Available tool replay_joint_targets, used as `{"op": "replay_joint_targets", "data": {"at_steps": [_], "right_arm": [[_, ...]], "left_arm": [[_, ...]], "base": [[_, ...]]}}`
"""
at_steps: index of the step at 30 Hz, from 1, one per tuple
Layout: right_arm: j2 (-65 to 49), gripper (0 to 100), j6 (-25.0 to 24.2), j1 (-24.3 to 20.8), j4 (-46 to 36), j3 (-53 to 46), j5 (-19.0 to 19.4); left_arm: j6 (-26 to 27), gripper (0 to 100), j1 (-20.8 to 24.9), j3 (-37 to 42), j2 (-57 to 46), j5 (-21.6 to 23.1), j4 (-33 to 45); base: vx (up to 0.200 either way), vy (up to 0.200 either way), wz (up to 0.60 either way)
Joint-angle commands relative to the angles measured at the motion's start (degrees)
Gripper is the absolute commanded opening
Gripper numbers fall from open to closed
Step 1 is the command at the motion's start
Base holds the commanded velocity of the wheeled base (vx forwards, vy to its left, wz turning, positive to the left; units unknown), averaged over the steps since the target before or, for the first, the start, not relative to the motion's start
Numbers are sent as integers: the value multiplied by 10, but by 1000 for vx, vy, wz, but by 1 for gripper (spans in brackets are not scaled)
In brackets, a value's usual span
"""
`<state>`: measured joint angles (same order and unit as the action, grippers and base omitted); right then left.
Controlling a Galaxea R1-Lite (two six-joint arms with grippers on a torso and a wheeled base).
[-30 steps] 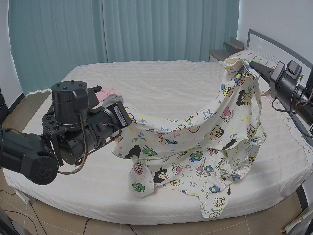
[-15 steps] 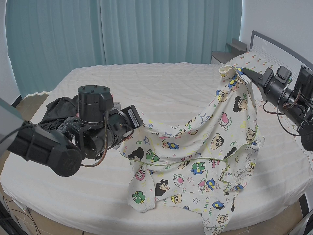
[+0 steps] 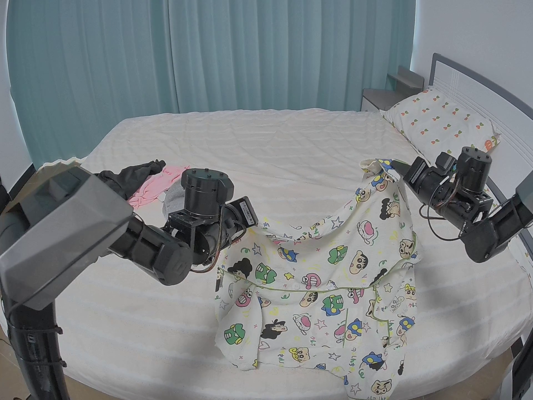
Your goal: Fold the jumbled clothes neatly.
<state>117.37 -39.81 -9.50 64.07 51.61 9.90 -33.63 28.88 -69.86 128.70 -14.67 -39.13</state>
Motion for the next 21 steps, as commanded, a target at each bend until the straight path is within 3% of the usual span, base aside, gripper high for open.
{"op": "replay_joint_targets", "data": {"at_steps": [1, 5, 11, 12, 15, 16, 21], "right_arm": [[113, 0, -1, 11, 4, 66, -23], [157, 0, 0, 10, 0, 109, -42], [195, 0, 5, 9, -12, 152, -38], [195, 100, 5, 9, -12, 152, -38], [214, 100, 4, 9, -24, 186, -38], [219, 100, 4, 8, -26, 192, -37], [221, 100, 3, 11, -31, 212, -41]], "left_arm": [[1, 0, -23, -86, 107, -34, -1], [3, 0, -37, -150, 154, -49, 4], [22, 0, -51, -206, 200, -52, 21], [22, 0, -51, -206, 200, -52, 21], [34, 0, -66, -273, 238, -62, 42], [34, 100, -69, -299, 249, -64, 52], [35, 100, -84, -374, 279, -87, 68]], "base": [[0, 0, 0], [0, 0, 0], [0, 0, 0], [0, 0, 0], [0, 0, 0], [0, 0, 0], [0, 0, 0]]}}
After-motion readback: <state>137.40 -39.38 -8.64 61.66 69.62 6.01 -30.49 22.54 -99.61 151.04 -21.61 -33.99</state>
